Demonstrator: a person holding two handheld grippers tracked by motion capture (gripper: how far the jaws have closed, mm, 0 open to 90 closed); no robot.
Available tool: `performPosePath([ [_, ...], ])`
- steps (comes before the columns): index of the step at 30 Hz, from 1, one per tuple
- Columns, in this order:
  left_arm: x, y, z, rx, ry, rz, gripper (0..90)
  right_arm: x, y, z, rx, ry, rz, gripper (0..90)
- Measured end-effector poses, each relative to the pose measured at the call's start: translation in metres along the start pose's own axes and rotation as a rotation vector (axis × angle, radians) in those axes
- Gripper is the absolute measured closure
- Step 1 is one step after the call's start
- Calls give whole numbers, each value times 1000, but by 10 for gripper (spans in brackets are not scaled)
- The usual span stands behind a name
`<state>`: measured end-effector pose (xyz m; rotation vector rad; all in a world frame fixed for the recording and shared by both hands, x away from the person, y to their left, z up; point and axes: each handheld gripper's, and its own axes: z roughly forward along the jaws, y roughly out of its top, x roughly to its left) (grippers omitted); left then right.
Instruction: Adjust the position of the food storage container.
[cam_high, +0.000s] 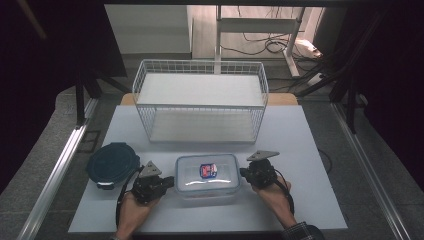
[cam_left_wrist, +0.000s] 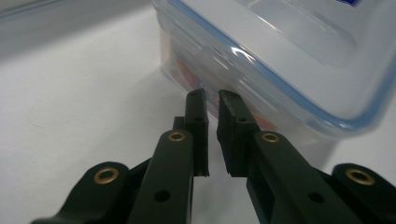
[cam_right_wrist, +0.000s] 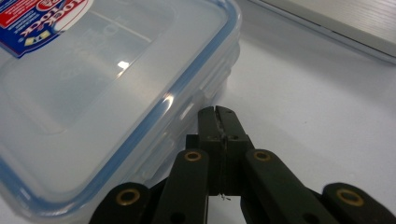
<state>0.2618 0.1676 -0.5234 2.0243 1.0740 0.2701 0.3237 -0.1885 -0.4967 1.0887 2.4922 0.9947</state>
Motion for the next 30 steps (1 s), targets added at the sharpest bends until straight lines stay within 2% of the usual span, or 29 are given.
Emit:
performPosePath([
  [2,1,1,1,-3,5,-3,836,3,-2,-3,5,0,-13,897],
  [6,5,1,2,-9,5,-23,843,8,-5,-6,10,6,-16,897],
  [11,8,2,3,-12,12,-27,844,14,-9,-9,15,17,-12,897],
  [14,10,2,3,-10,14,-35,822,17,-12,-12,20,21,-19,896],
  [15,11,2,2,-8,14,-41,793,17,-13,-13,17,31,-25,895],
  [16,13,-1,-1,-6,31,-51,667,16,-14,-15,10,36,-33,861],
  [17,13,-1,-1,-6,31,-51,603,16,-14,-15,10,36,-33,861],
  [18,13,-3,-2,-10,34,-56,603,16,-14,-16,9,12,-54,836],
  [19,14,-5,-4,-6,35,-53,562,16,-15,-18,5,-11,-77,807],
  [21,14,-7,-8,-8,35,-43,448,11,-17,-21,-14,-29,-89,716],
  [22,13,-10,-11,-6,44,-32,355,7,-19,-24,-27,-34,-88,600],
  [23,13,-10,-11,-6,44,-32,301,7,-19,-24,-27,-34,-88,600],
  [24,14,-12,-13,-6,36,-30,252,2,-21,-26,-48,-15,-82,403],
  [25,15,-14,-15,-9,30,-34,252,2,-21,-26,-48,-15,-82,403],
  [26,18,-16,-18,-16,24,-43,197,-2,-23,-26,-59,-8,-66,262],
  [27,18,-16,-18,-16,24,-43,176,-2,-23,-26,-59,-8,-66,262],
  [28,19,-17,-21,-28,15,-50,166,-4,-25,-27,-74,-11,-62,157],
  [29,19,-17,-23,-39,9,-58,166,-4,-25,-27,-74,-11,-62,157],
  [30,20,-17,-25,-45,9,-60,148,-4,-26,-26,-80,-24,-62,88],
])
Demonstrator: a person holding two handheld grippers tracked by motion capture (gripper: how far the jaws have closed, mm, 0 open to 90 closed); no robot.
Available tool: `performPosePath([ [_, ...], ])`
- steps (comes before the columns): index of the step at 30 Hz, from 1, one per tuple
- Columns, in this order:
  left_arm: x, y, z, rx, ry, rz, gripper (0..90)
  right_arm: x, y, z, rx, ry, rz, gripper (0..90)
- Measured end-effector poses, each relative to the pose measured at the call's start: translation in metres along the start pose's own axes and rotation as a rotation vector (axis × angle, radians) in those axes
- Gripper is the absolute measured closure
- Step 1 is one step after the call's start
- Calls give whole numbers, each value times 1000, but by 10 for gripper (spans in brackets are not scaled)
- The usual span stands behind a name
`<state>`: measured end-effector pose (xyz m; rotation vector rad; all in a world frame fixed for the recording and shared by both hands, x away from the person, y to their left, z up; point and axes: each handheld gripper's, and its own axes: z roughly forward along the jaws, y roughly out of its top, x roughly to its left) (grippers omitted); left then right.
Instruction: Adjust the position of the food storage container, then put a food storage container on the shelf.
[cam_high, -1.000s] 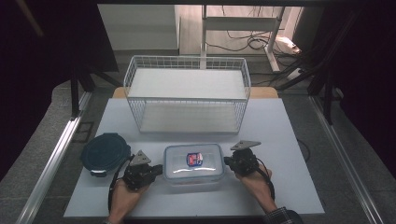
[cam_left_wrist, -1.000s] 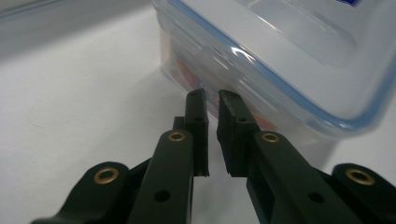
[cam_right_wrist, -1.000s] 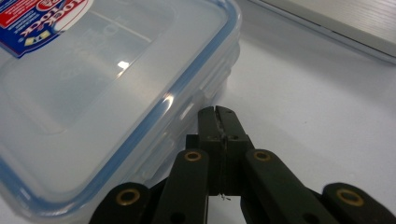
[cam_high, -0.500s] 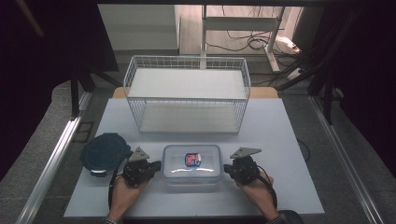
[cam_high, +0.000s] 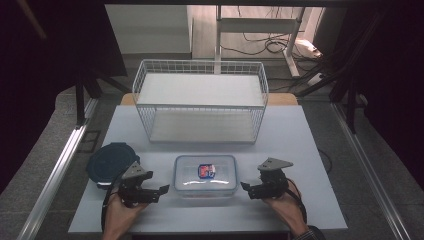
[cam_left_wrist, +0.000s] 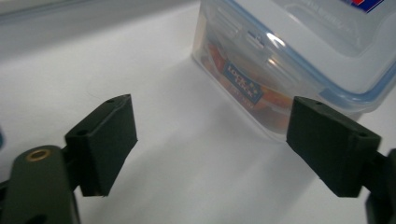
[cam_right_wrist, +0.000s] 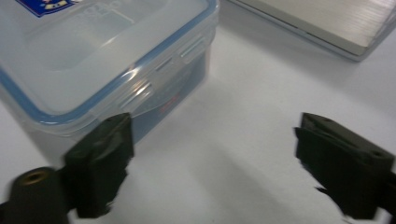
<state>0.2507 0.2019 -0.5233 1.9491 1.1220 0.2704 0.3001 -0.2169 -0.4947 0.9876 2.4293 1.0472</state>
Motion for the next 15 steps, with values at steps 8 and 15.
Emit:
performPosePath([
  [8,-5,1,-8,9,52,46,68,-1,-2,-4,-4,-18,-15,34],
  [15,-6,2,-12,-1,66,71,30,-4,-3,-10,-24,-13,-14,33],
])
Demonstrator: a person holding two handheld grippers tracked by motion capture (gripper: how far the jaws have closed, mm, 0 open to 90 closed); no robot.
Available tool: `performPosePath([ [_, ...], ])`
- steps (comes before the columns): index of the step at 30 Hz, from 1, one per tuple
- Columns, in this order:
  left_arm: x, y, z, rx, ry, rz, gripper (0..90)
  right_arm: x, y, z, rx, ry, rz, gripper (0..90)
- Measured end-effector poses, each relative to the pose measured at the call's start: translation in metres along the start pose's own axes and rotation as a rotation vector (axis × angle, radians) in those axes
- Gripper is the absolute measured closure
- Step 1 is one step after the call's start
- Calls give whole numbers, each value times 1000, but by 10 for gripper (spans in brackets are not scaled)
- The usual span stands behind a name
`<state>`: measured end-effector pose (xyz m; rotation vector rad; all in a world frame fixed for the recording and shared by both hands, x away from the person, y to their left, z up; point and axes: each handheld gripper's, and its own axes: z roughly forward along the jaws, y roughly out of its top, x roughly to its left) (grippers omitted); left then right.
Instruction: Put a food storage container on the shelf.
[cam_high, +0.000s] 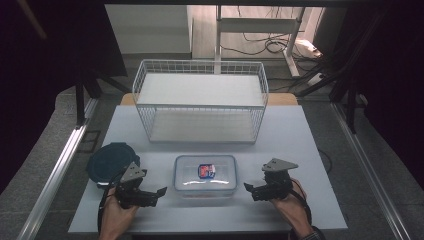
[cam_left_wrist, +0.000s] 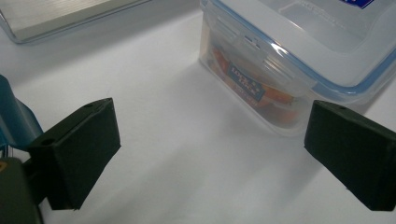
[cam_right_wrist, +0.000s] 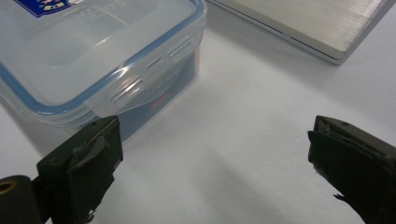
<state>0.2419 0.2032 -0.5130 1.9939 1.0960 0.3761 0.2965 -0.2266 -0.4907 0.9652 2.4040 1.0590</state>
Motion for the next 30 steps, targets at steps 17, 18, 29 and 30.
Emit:
performPosePath([
  [17,-5,22,5,-31,-122,-34,11,12,18,-3,-48,27,0,8],
  [18,-6,24,7,-29,-136,-35,11,12,18,-3,-48,27,0,8],
  [29,-5,50,41,11,-238,-54,9,22,43,16,-17,122,37,0],
  [30,-5,50,41,11,-238,-54,9,22,43,16,-17,122,37,0],
])
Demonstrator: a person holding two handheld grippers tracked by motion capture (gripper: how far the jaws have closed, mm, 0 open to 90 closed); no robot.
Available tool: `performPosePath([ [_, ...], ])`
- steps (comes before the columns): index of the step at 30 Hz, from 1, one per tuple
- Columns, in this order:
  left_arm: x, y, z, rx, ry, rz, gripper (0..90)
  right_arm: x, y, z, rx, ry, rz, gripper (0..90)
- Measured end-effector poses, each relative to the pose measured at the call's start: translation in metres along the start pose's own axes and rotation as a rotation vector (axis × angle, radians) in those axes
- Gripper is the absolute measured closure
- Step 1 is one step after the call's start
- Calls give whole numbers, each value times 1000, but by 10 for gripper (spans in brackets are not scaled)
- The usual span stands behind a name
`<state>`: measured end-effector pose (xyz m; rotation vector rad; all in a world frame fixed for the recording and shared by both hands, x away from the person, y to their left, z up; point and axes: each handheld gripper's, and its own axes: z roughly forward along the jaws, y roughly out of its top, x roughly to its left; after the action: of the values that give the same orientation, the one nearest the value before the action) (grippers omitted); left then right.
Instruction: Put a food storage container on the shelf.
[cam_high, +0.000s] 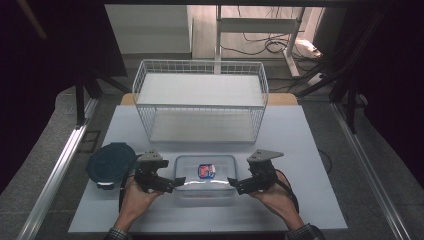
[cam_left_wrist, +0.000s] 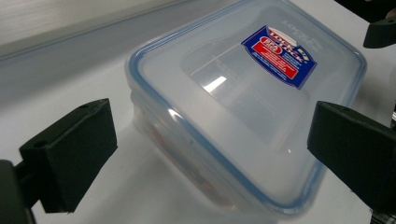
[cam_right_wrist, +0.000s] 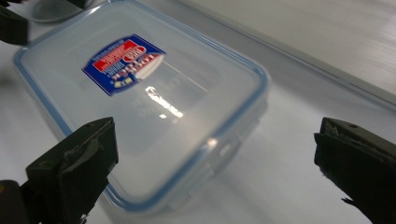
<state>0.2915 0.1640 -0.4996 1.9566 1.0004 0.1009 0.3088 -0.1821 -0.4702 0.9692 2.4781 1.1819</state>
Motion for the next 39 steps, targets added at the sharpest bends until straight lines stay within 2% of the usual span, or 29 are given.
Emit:
performPosePath([
  [2,4,3,6,15,2,-6,8,1,4,6,16,16,6,0],
  [4,8,4,11,28,-14,-20,6,-1,7,13,32,29,13,0],
  [5,10,4,14,36,-28,-29,0,-3,8,21,53,59,38,0],
  [6,12,3,17,41,-53,-41,0,-3,8,21,53,59,38,0],
  [7,16,-1,21,56,-131,-77,0,-5,8,29,85,90,61,0],
  [8,16,-1,21,56,-131,-77,0,-5,8,29,85,90,61,0],
  [9,17,-2,24,63,-166,-88,0,-7,7,31,92,129,87,0],
  [10,17,-4,26,79,-187,-99,0,-8,6,33,102,146,115,0],
  [11,19,-7,25,80,-209,-132,0,-11,3,34,110,178,152,0],
  [12,19,-7,25,80,-209,-132,11,-11,3,34,110,178,152,0],
  [13,20,-8,24,81,-229,-148,11,-12,2,35,130,207,168,3],
  [15,21,-11,19,79,-249,-159,128,-16,-5,38,167,282,254,4],
  [16,21,-12,15,71,-256,-162,128,-16,-5,38,167,282,254,4],
  [17,23,-16,10,56,-277,-180,217,-19,-7,33,155,289,257,74],
  [18,23,-16,10,56,-277,-180,249,-19,-7,33,155,289,257,74],
  [19,24,-19,7,48,-296,-197,270,-19,-6,26,158,293,250,141],
  [22,25,-21,4,44,-308,-204,341,-19,-9,20,161,299,259,185],
  [23,25,-23,1,31,-314,-222,341,-18,-11,18,159,306,268,210],
  [24,25,-24,-1,25,-319,-229,380,-18,-14,15,156,315,266,243],
  [25,23,-26,-5,12,-324,-227,412,-18,-15,12,151,318,269,282],
  [27,21,-28,-9,6,-328,-216,486,-21,-19,1,100,334,298,411],
  [30,16,-29,-13,0,-312,-208,496,-22,-18,-2,91,334,315,435],
  [33,13,-31,-13,-21,-300,-223,509,-18,-18,-5,91,313,326,449],
  [35,12,-31,-14,-36,-295,-223,524,-18,-21,-8,76,320,351,482],
  [38,11,-31,-15,-52,-290,-217,538,-20,-22,-10,65,330,356,499],
  [39,10,-30,-15,-56,-282,-208,551,-18,-22,-12,54,310,337,502],
])
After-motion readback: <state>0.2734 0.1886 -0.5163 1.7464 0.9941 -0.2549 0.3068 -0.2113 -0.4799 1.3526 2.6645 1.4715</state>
